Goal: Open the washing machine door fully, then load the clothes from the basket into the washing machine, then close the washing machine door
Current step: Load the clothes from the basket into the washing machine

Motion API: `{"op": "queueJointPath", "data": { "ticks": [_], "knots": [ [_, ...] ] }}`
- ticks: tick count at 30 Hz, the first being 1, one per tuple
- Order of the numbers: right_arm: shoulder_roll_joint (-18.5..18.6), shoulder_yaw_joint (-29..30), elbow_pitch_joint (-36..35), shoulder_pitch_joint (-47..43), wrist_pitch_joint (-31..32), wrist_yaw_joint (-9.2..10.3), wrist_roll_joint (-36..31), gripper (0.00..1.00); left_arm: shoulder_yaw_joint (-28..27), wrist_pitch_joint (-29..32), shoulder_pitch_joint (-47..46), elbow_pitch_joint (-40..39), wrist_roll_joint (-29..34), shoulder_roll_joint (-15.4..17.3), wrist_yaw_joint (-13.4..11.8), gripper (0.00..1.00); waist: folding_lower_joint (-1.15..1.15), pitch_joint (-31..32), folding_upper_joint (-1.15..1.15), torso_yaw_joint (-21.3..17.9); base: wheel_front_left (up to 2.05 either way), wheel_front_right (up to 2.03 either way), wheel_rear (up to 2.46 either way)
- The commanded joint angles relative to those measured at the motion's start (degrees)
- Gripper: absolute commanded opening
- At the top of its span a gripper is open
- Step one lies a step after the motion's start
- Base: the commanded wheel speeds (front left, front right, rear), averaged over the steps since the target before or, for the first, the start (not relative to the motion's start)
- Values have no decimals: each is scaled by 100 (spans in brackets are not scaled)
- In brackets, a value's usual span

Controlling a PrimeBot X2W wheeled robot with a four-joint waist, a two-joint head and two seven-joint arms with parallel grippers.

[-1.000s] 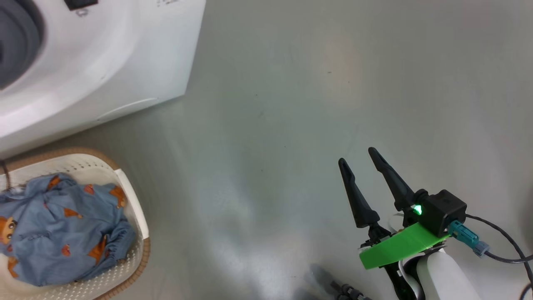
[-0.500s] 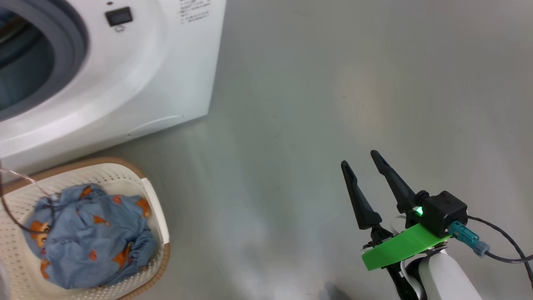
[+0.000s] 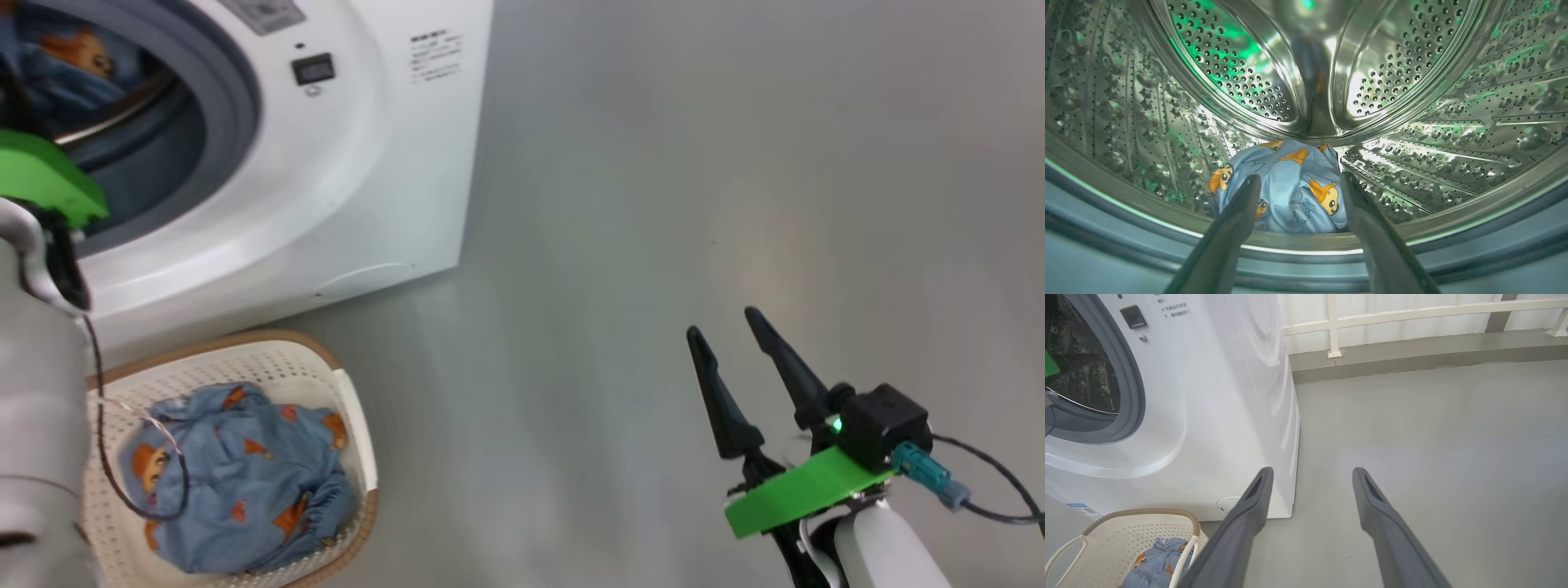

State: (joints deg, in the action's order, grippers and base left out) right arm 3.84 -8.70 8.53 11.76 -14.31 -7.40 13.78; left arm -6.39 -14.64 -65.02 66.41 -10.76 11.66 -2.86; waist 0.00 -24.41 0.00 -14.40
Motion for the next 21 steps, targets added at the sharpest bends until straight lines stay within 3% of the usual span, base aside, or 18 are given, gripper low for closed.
{"op": "queueJointPath", "data": {
  "ticks": [1, 10, 21],
  "knots": [
    [25, -123, -86, -126, -69, -9, 17, 100, -60, -35, 117, -206, -25, 218, 30, 100, 0, 151, 0, 153, 0, 0, 0],
    [32, -12, -25, -185, -69, -9, 46, 100, -64, -35, 1162, -1179, 45, -180, 112, 100, 0, 582, 0, 419, 0, 0, 0],
    [36, 143, -18, -417, -69, -9, 46, 100, -76, -36, 2454, -1894, 31, -600, 406, 100, 0, 1120, 0, 629, 0, 0, 0]
  ]
}}
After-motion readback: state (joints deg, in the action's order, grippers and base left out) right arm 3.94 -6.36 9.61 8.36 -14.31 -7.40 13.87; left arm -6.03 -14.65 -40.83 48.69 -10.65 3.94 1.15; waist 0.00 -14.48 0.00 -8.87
